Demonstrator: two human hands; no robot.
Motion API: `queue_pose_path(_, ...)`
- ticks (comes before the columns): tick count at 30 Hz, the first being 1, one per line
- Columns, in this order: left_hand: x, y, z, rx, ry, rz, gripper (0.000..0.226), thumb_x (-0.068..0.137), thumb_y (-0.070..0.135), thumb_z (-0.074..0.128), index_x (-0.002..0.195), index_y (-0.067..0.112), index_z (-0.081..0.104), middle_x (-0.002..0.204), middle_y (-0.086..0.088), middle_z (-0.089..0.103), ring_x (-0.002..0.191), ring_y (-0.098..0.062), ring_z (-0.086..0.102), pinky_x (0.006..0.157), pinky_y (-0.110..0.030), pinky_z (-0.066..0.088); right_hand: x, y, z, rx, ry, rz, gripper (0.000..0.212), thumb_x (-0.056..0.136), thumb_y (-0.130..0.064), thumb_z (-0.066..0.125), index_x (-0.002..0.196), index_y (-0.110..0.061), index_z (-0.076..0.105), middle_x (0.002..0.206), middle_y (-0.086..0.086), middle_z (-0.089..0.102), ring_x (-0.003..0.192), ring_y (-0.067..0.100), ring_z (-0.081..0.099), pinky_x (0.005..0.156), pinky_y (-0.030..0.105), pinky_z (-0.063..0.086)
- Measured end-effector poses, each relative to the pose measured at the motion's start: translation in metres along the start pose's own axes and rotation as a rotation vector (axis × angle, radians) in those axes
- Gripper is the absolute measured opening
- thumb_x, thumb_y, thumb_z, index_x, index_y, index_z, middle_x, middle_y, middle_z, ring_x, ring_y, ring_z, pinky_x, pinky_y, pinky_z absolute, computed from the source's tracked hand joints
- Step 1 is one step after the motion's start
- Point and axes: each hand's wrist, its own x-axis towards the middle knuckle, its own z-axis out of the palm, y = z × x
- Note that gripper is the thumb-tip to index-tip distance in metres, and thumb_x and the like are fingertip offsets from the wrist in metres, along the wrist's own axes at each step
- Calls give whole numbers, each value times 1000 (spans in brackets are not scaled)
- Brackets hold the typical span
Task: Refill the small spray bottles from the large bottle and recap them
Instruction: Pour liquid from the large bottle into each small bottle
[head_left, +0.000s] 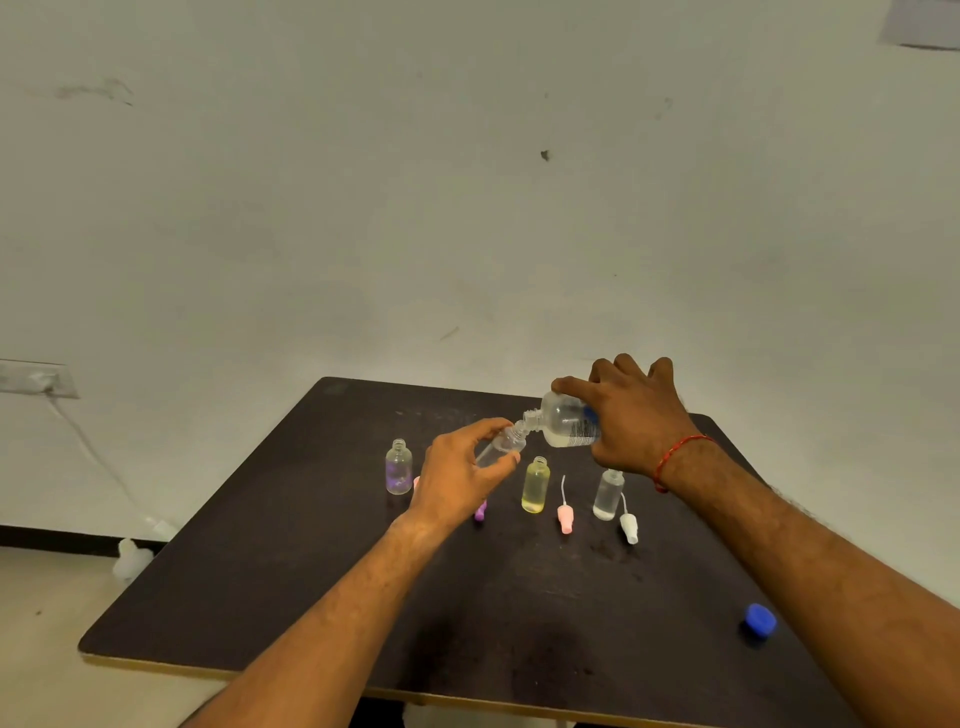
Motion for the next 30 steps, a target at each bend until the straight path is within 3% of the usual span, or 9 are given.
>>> queue_pose_path(11, 0, -4, 1, 1, -8, -15, 38, 91, 32, 76, 128, 27, 69, 119, 13, 73, 110, -6, 67, 94, -41, 60, 0, 0, 1, 5, -7, 7, 79, 76, -39, 70, 143, -46, 29, 121, -3, 50, 117, 19, 42, 96, 48, 30)
queue_pose_path(30, 0, -6, 2, 24, -4, -6, 38, 91, 33, 75, 128, 30, 68, 115, 20, 69, 108, -1, 65, 96, -35, 59, -6, -2, 5, 30, -32, 38, 78, 76, -42, 69, 142, -45, 28, 122, -3, 52, 117, 19, 45, 98, 49, 29)
